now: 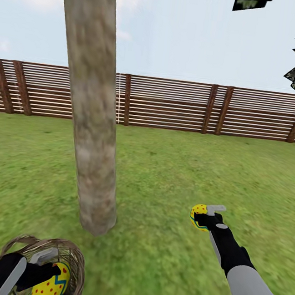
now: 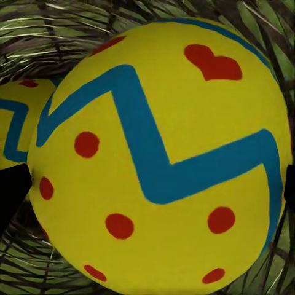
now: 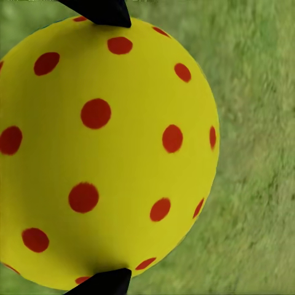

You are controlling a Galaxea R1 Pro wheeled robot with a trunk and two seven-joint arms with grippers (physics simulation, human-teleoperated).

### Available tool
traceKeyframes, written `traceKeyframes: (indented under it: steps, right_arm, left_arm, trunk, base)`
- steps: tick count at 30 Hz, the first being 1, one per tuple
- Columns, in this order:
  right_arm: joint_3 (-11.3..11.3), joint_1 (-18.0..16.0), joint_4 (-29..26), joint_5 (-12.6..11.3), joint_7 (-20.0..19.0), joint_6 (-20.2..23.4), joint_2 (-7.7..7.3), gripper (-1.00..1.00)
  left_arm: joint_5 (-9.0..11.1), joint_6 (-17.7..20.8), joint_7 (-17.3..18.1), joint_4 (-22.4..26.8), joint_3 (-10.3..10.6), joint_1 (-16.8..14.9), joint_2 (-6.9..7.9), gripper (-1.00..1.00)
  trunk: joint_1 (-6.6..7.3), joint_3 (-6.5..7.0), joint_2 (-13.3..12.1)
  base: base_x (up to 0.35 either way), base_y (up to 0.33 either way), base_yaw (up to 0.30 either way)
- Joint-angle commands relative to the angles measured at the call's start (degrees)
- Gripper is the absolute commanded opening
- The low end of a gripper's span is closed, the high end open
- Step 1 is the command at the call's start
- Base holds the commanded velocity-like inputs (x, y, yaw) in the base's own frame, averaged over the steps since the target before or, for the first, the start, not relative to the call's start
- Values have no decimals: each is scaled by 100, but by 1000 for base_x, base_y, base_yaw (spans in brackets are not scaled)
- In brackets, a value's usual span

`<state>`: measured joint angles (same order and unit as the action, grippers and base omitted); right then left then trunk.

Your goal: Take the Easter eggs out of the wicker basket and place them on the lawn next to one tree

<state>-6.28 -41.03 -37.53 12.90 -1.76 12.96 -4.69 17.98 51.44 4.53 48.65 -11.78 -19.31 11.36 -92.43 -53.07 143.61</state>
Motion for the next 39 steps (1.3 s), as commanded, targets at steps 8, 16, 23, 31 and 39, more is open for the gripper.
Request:
traceKeyframes:
  steps: [8, 16, 23, 31, 39]
  right_arm:
    - [-13, -1, -9, 55, -17, 32, 3, -100]
    - [-13, -1, -9, 55, -17, 32, 3, -100]
    - [-13, -1, -9, 55, -17, 32, 3, -100]
    - [-13, -1, 81, 63, -17, 31, 3, -100]
    - [-13, -1, 88, 59, -17, 25, 3, -100]
  left_arm:
    - [-52, 50, 31, -13, -21, -3, -2, -100]
    - [-47, 24, 31, -10, -17, -3, -2, -100]
    - [-46, 24, 31, -14, -17, -3, -2, -100]
    - [-50, 24, 30, -13, -35, -3, -2, -100]
    - [-47, 30, 27, -14, -43, -3, -2, -100]
  trunk:
    - [22, 172, -9]
    - [42, 349, -19]
    - [60, 504, -29]
    - [119, 673, -117]
    - [295, 817, -438]
  base:
    - [-170, 77, 0]
    - [-3, 1, 0]
    - [0, 0, 0]
    - [-95, 0, 0]
    - [-1, 0, 0]
